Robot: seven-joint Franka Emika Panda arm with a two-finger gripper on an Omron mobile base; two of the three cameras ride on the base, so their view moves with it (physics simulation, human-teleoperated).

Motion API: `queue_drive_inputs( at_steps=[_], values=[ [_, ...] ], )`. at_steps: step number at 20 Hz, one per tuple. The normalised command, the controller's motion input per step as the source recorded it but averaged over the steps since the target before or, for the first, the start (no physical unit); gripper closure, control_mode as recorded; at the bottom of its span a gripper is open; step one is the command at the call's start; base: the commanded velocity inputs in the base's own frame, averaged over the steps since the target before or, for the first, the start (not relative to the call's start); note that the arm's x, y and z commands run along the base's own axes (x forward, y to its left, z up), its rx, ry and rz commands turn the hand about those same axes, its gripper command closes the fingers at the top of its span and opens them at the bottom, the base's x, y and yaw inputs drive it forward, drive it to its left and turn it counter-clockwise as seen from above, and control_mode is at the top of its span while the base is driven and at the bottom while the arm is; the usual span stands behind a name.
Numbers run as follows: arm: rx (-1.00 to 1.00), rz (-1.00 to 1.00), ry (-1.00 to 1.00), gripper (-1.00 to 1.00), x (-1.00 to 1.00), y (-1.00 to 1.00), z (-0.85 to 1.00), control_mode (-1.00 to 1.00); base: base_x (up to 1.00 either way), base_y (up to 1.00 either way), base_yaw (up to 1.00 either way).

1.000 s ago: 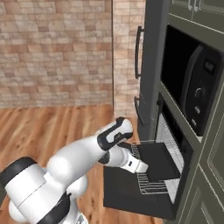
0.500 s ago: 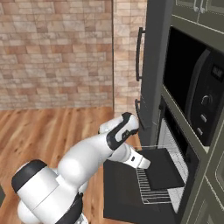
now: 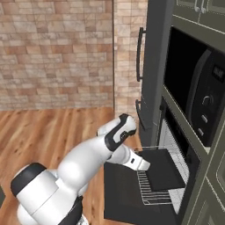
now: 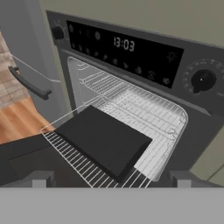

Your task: Take the baked cake out of the oven and place it on the plate for cooling. Then close the oven door.

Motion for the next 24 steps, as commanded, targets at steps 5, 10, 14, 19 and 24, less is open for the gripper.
queue_drive_inputs(
  at_steps=[5, 10, 14, 19, 24],
  values=[
    [-0.01, 0.00, 0.02, -1.00, 0.00, 0.13, -0.06, -1.00, 0.00, 0.10, 0.00],
    [-0.12, 0.01, 0.18, -1.00, 0.19, 0.93, -0.32, -1.00, 0.00, 0.00, 0.00],
    [-0.14, 0.00, 0.20, -1.00, 0.47, 1.00, -0.29, -1.00, 0.00, 0.00, 0.00],
    [-0.06, -0.05, 0.14, -1.00, 0.57, 0.80, -0.32, -1.00, 0.00, 0.00, 0.00],
    [0.00, -0.15, 0.03, -1.00, 0.58, 0.46, -0.56, -1.00, 0.00, 0.00, 0.00]
  ],
)
